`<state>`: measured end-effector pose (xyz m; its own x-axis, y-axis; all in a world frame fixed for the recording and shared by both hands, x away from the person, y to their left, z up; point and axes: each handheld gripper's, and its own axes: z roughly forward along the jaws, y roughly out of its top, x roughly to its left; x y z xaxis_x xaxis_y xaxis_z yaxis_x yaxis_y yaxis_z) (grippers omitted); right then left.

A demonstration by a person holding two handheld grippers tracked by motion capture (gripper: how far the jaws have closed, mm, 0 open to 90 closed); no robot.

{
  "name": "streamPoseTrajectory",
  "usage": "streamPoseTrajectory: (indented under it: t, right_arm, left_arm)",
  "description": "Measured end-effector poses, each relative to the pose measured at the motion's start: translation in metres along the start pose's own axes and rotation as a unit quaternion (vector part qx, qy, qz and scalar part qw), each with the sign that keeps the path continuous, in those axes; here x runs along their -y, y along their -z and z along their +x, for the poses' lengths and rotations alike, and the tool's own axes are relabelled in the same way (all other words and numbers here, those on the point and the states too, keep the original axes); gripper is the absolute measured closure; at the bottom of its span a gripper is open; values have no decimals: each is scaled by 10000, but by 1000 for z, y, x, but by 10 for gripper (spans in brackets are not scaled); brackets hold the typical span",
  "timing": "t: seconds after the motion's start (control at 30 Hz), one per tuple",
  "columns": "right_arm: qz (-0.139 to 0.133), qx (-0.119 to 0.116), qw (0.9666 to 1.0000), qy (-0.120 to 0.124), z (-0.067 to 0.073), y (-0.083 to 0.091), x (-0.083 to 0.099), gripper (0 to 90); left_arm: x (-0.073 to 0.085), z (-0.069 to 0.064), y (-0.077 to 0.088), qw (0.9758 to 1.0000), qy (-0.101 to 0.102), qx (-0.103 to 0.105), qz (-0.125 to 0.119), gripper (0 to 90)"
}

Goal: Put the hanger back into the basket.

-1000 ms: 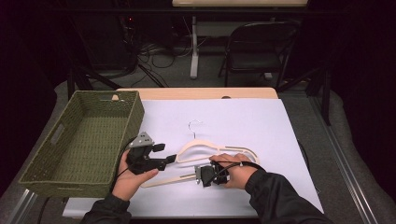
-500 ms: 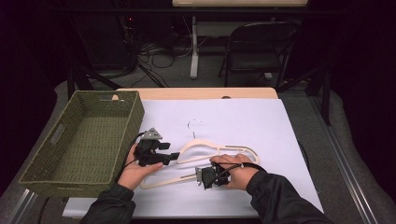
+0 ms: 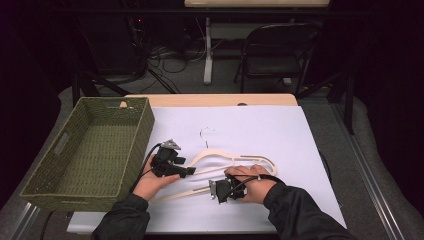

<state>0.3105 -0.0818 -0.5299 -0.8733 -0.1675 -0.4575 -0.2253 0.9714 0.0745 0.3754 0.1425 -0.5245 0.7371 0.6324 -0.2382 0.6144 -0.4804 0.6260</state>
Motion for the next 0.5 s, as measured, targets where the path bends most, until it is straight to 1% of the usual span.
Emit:
streamPoseTrajectory:
  t: [0.03,0.13,0.17,0.2,0.27,0.37,0.4,0.47,0.5]
  right_arm:
    - [0,0,10000,0,0,0,0,798]
    - [3,30,10000,5,1,0,0,798]
    - [-4,46,10000,2,1,0,0,798]
    - [-4,46,10000,2,1,0,0,798]
    - [-27,90,10000,25,1,-1,0,798]
    - [-18,87,10000,27,1,-1,0,798]
    - [-30,111,9999,44,1,-1,-1,798]
    - [-29,108,9999,80,1,-2,-1,798]
    - [-16,82,10000,42,2,-2,-1,798]
  left_arm:
    - [0,0,0,10000,0,0,0,373]
    - [1,2,-5,9999,69,41,120,373]
    - [2,3,-7,9997,107,88,178,375]
    - [2,3,-7,9997,107,88,178,375]
    - [2,3,-11,9994,95,163,274,380]
    - [2,3,-12,9993,129,219,275,387]
    - [2,3,-14,9990,144,285,315,395]
    - [2,3,-14,9988,142,302,348,403]
    - [3,4,-15,9987,163,286,384,408]
